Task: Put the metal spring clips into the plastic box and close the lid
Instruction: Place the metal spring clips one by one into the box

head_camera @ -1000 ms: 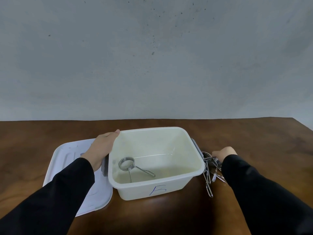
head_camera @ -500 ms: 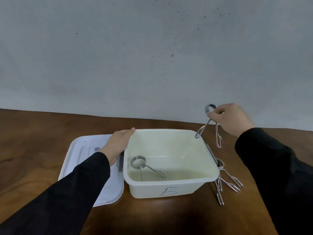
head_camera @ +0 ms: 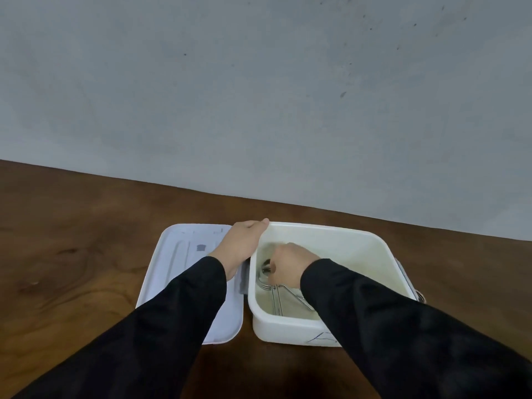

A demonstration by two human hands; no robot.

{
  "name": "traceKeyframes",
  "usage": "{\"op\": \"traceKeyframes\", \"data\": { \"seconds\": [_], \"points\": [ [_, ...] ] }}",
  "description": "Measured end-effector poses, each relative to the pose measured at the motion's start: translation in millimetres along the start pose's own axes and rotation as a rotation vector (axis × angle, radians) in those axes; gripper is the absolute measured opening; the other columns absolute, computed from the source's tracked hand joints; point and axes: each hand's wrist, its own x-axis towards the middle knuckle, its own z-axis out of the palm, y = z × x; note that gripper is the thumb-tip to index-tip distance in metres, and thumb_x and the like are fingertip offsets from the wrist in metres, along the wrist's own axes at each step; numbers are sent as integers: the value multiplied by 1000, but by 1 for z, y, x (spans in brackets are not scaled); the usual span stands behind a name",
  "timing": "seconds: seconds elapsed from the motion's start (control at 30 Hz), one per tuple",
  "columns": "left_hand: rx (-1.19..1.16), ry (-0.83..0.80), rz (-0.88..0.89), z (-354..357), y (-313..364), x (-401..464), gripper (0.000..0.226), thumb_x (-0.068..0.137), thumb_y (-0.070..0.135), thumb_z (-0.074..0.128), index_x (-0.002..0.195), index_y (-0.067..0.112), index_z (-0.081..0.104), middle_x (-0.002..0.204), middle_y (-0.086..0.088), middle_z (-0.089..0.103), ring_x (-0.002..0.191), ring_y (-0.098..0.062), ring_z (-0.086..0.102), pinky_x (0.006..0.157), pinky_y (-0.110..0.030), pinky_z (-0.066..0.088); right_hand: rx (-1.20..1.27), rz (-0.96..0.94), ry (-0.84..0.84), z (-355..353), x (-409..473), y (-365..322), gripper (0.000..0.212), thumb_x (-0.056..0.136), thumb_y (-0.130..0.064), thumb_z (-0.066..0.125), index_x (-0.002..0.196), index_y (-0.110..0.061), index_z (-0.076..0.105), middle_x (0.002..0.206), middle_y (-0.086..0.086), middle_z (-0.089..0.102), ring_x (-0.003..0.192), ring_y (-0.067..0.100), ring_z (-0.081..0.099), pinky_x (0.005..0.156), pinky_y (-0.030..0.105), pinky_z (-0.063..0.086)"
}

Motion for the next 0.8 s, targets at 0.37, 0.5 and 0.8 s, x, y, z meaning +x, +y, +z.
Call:
{"op": "traceKeyframes", "data": {
  "seconds": [0.37,0.5,0.8],
  "points": [
    [38,21,-5,2,-1,2,46,109,44,45,140,16,63,103,12,60,105,-14,51,90,-30,36,33,-20,-27,12,15,4,25,86,-25,70,105,-9,71,85,4,59,77,25,54,72,29,41],
    [42,22,6,2,1,2,49,108,45,44,144,16,60,120,7,57,116,-19,51,93,-30,35,63,-21,-58,13,14,7,30,85,-30,73,106,-9,74,100,8,71,85,26,62,73,30,45],
    [26,27,14,1,2,-2,51,106,46,49,143,13,63,141,4,61,131,-21,52,99,-29,37,63,-94,8,-6,-4,13,29,88,-35,65,108,-15,73,93,2,66,81,23,56,73,29,43]
  ]
}}
